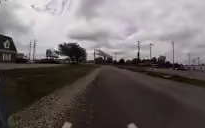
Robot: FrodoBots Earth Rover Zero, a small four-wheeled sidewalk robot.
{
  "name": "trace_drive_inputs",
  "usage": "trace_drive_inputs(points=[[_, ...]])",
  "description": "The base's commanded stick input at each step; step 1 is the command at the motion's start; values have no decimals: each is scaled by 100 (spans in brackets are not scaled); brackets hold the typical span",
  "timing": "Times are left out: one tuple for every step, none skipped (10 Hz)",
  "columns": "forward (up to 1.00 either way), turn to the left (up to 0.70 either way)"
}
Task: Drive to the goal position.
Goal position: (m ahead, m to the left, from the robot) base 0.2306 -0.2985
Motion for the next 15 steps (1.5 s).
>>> trace_drive_inputs(points=[[45,0],[45,0],[45,0],[45,0],[45,0],[45,1],[45,5],[45,27],[45,27],[45,9],[45,0],[45,0],[45,0],[45,0],[45,0]])
